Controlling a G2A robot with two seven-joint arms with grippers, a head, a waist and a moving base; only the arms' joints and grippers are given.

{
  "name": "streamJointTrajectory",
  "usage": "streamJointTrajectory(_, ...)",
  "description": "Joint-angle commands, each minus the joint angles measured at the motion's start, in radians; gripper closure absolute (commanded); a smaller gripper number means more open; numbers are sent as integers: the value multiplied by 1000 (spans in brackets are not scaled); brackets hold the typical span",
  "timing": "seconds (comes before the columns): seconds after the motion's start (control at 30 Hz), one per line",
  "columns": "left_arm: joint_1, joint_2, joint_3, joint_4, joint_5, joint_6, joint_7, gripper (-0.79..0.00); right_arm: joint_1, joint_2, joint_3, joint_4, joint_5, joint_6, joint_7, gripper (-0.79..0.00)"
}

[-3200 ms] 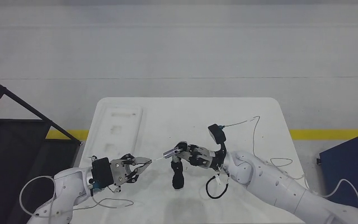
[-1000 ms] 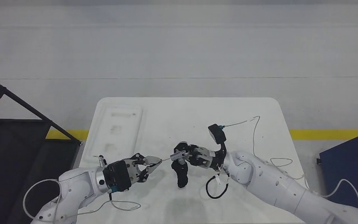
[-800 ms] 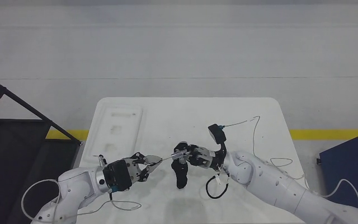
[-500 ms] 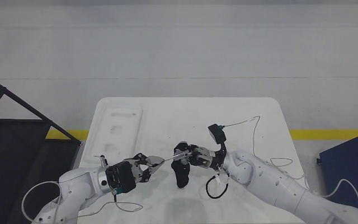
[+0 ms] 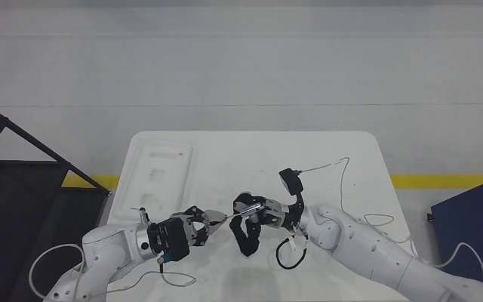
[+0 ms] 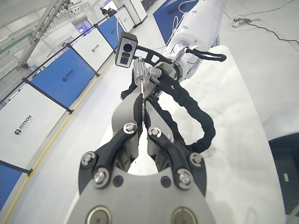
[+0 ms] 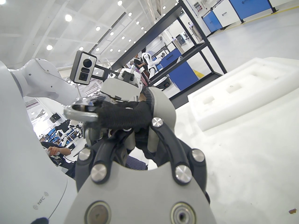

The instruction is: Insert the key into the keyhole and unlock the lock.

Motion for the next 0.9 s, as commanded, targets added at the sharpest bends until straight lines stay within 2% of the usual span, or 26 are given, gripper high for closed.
streamJointTrajectory(0.0,-2,0,4,-1,0,1,-5,0,-9,-2,13,-4,1,7,27,0)
streamJointTrajectory(0.87,-8,1,51,-23,60,14,-42,0,-71,-64,114,15,63,40,281,0)
